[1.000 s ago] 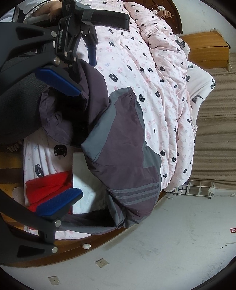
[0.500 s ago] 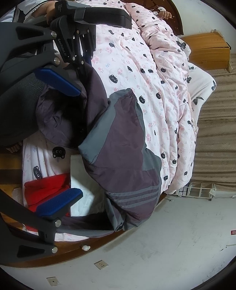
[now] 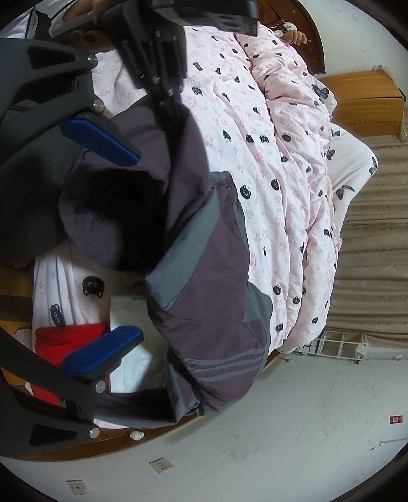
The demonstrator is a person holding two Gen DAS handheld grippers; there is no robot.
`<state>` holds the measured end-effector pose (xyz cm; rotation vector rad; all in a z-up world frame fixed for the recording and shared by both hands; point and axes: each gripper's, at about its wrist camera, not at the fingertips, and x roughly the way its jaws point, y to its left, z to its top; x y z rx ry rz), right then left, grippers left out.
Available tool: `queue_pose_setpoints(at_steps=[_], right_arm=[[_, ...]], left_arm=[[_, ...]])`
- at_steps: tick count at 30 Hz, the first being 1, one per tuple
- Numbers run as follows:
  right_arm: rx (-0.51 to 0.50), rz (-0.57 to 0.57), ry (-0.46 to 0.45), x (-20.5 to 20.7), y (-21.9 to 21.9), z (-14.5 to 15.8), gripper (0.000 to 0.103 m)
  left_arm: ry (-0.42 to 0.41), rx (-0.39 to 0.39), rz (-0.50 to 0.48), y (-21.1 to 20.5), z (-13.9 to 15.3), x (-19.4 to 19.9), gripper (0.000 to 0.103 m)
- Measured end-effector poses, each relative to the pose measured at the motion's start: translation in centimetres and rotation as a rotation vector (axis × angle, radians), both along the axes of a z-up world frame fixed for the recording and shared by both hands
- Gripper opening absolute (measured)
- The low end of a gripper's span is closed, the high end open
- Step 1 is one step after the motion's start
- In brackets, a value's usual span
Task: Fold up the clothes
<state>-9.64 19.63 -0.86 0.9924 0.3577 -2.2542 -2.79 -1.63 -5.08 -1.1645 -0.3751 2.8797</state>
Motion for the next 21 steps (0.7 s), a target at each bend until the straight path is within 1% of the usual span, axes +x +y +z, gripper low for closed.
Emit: queue_pose_setpoints(at_steps=[9,16,21], right_arm=[[-0.015,0.046,-0.019,0.9,-2.7,-0.7,0.103],[0.002,0.087,0.008,2.1,-4.8,-0.3,0.103],[0.027,0.080,0.047,2.5,-5.6,-0.1,0.103]], left_arm=[[-0.003,0.012,0.056,-2.6,0.0,1.4,0.004],[0.002,0.010,0.092,-4.2,0.3,2.5,0.004],[0.009,0.020,0.127,-5.7,0.4,3.2,0.004]])
